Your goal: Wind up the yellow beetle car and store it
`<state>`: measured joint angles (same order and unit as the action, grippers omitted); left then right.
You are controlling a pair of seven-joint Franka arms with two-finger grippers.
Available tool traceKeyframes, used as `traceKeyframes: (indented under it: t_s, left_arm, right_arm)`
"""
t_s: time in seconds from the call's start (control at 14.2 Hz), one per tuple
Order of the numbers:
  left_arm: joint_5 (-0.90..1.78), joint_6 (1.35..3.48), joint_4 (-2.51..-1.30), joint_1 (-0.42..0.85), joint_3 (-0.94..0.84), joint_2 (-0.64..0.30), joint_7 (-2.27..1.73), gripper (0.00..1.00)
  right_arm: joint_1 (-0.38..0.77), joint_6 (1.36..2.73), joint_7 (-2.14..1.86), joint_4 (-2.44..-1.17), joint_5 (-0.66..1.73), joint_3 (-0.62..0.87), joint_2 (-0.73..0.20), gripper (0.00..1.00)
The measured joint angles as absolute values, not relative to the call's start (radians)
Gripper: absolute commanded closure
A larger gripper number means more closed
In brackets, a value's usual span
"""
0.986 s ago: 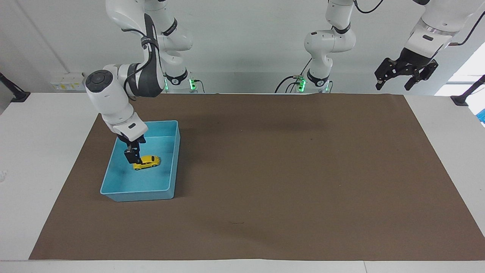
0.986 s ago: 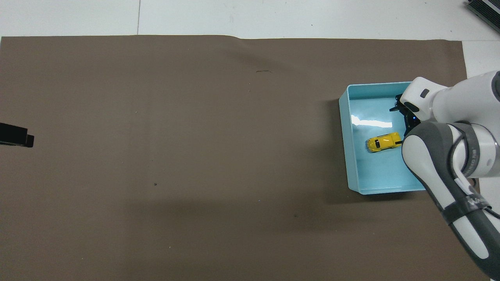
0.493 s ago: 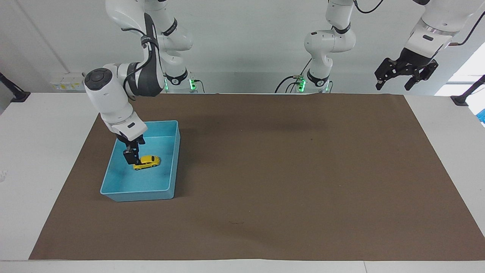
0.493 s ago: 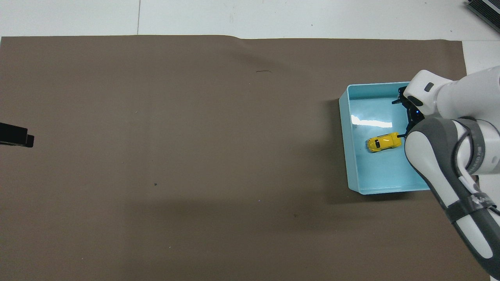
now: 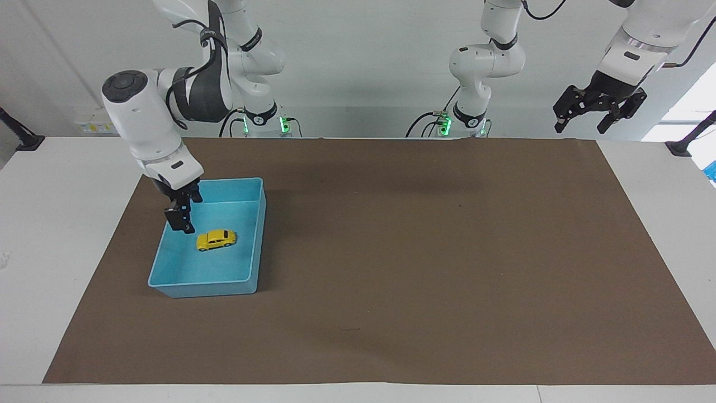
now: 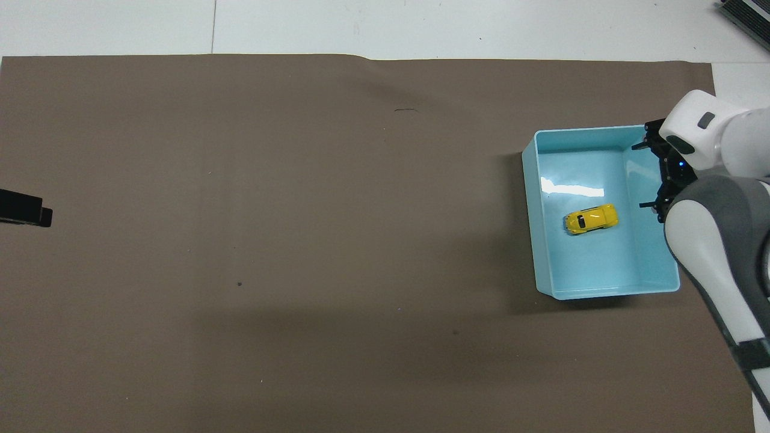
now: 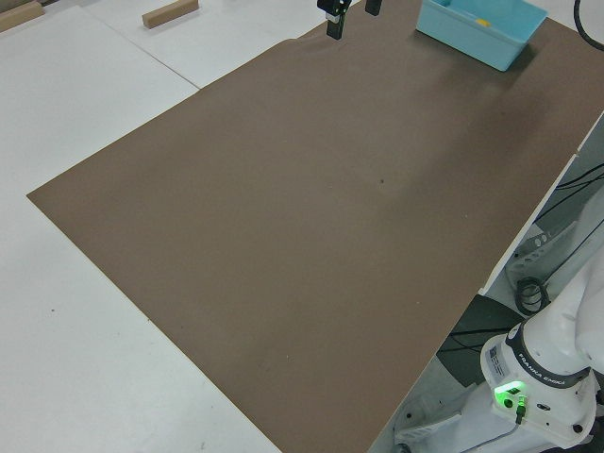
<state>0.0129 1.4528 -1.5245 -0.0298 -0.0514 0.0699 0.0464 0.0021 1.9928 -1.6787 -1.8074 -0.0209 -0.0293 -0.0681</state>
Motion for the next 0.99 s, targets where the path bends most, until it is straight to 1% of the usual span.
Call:
traceKeyframes:
  t_s: [0.14, 0.28, 0.42, 0.63, 0.99]
  left_arm:
    - [0.013, 1.453, -1.524, -0.030, -0.051, 0.070, 0.046, 0.00]
    - [0.013, 1.453, -1.524, -0.030, -0.051, 0.070, 0.046, 0.00]
    - [0.013, 1.453, -1.524, -0.030, -0.051, 0.070, 0.046, 0.00]
    - [0.013, 1.453, -1.524, -0.030, -0.051, 0.070, 0.046, 0.00]
    - [0.013, 1.453, -1.524, -0.030, -0.051, 0.070, 0.046, 0.00]
  right_arm:
    - [0.046, 1.957, -1.674, -1.802, -0.021, -0.075, -0.030, 0.00]
    - [0.050, 1.938, -1.670, -1.802, -0.020, -0.089, -0.011, 0.00]
    - [0.051, 1.905, -1.656, -1.779, -0.020, -0.088, -0.005, 0.00]
    - [0.058, 1.811, -1.482, -1.704, -0.020, -0.087, 0.002, 0.00]
    - [0.059, 1.758, -1.290, -1.662, -0.020, -0.087, 0.006, 0.00]
